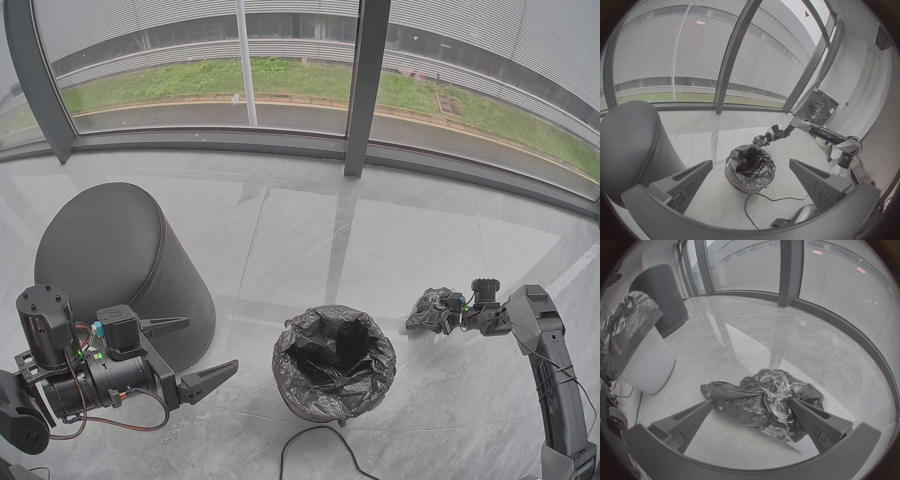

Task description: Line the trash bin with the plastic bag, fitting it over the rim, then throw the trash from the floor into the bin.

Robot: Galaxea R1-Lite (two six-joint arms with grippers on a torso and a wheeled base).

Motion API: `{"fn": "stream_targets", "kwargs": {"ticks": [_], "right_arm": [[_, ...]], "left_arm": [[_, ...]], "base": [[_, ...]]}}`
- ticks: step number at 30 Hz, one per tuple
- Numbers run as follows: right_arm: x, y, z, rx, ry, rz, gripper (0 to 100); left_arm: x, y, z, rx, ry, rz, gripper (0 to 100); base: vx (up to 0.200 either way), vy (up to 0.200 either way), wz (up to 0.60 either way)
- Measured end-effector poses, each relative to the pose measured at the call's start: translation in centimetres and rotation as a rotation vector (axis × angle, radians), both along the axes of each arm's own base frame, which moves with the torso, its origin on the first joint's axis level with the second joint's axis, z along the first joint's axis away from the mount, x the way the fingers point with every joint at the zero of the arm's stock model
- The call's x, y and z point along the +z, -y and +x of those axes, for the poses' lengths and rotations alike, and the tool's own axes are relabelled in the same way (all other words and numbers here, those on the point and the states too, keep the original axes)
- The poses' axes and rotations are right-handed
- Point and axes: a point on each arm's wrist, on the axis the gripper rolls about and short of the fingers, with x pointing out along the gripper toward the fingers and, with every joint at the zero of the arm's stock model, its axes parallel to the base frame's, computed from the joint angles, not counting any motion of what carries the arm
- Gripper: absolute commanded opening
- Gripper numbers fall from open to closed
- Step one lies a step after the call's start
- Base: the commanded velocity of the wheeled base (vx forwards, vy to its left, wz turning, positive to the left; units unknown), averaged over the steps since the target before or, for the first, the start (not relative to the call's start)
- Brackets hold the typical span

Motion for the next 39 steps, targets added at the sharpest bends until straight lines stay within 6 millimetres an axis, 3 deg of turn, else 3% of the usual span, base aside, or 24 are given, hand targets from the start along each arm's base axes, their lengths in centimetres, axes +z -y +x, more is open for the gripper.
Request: {"fn": "stream_targets", "kwargs": {"ticks": [6, 13, 14, 20, 25, 31, 39], "right_arm": [[-2.5, -1.2, -0.5, 0.047, -0.02, -0.039, 100], [-3.6, -1.8, -0.8, 0.06, -0.038, -0.043, 100], [-3.6, -1.8, -0.8, 0.059, -0.039, -0.043, 0], [-3.6, -1.4, -0.9, 0.042, -0.045, -0.028, 0], [-1.3, -1.3, -0.1, 0.017, -0.003, -0.002, 0], [4.5, -0.5, 1.1, -0.017, 0.085, 0.023, 0], [15.3, 1.8, 1.1, -0.08, 0.189, 0.053, 0]], "left_arm": [[0.0, -0.4, -0.2, 0.013, 0.002, -0.002, 100], [0.1, -0.6, -0.3, 0.019, 0.007, -0.003, 100], [0.1, -0.6, -0.3, 0.02, 0.008, -0.005, 100], [0.1, -0.8, -0.5, 0.024, 0.01, -0.005, 100], [0.1, -0.9, -0.6, 0.025, 0.012, -0.006, 100], [0.1, -0.9, -0.7, 0.024, 0.012, -0.005, 100], [0.2, -0.8, -0.7, 0.018, 0.015, -0.006, 100]], "base": [[0.0, 0.0, 0.0], [0.0, 0.0, 0.0], [0.0, 0.0, 0.0], [0.0, 0.0, 0.0], [0.0, 0.0, 0.0], [0.0, 0.0, 0.0], [0.0, 0.0, 0.0]]}}
